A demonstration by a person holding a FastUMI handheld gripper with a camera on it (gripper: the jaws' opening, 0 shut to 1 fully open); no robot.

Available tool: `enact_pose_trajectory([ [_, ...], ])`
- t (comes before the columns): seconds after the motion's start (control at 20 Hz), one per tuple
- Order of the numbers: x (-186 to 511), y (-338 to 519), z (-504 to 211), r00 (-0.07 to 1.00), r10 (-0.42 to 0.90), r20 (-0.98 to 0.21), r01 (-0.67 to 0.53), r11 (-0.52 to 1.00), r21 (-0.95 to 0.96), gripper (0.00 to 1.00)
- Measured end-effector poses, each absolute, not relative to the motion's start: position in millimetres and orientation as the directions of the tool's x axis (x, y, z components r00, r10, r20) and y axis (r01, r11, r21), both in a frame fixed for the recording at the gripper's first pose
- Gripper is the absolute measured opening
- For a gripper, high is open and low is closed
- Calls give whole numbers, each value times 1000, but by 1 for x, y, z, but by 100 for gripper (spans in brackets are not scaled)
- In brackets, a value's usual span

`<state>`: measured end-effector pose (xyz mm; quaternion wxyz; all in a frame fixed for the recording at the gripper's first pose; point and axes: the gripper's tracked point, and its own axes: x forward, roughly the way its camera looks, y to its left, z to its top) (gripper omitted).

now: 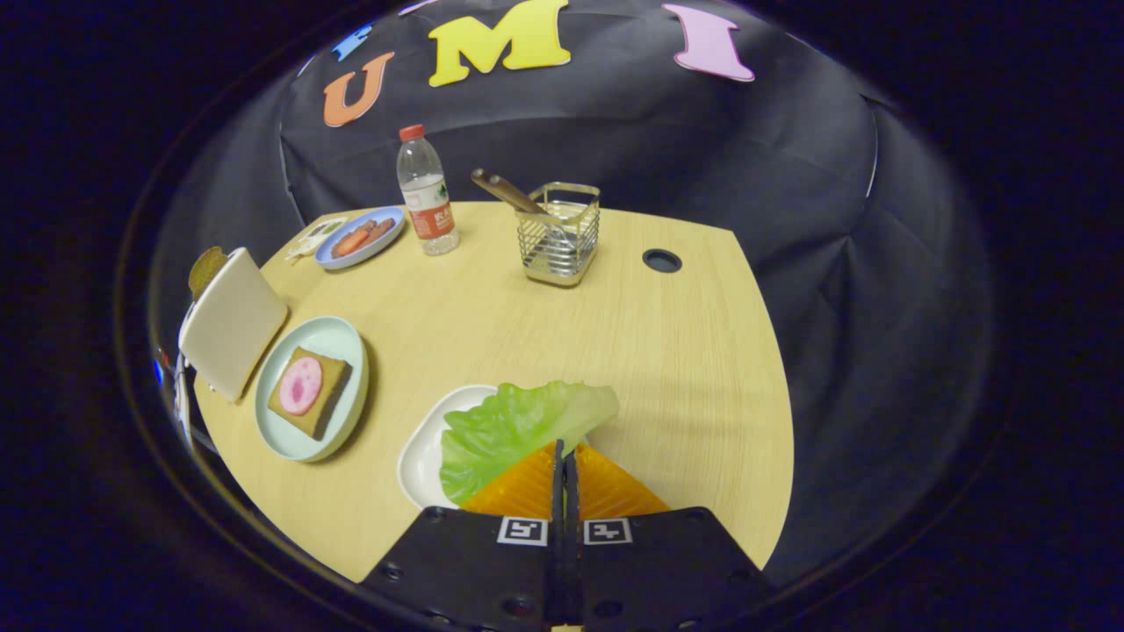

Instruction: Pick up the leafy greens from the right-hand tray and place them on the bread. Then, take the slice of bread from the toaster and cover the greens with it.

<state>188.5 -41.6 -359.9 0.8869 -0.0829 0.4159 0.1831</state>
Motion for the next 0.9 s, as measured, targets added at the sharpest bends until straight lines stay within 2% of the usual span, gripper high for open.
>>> enact_pose_trajectory([
  [0.5,127,30,-289,642,248,-725,-382,924,-22,1],
  [0.9,88,109,-265,626,273,-730,-404,915,-4,0],
])
